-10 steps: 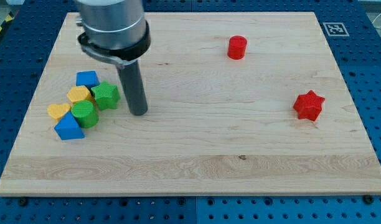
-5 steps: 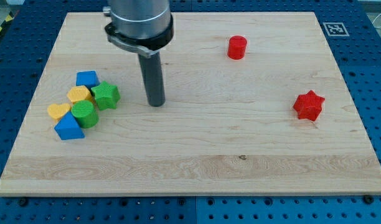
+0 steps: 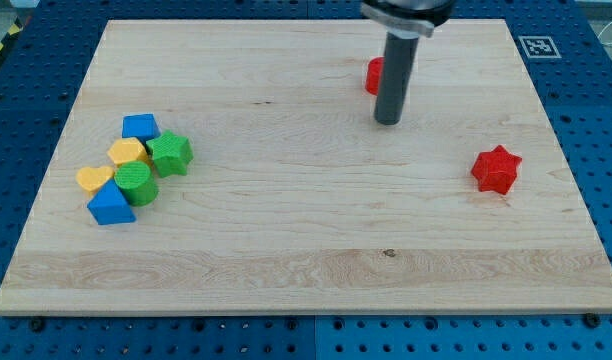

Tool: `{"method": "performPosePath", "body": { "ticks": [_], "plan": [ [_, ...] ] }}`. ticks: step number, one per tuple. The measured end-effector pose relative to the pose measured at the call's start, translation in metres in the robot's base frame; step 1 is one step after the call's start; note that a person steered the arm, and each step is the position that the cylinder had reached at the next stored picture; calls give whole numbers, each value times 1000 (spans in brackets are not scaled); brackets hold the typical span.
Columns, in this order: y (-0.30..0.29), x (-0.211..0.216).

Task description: Point your arm at red circle

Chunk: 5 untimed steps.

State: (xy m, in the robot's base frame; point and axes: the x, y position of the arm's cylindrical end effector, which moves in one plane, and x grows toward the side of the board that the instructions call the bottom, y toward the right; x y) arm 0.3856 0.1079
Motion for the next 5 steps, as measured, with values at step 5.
{"method": "performPosePath", "body": {
  "ticks": [5],
  "plan": [
    [11,-41]
  ]
}}
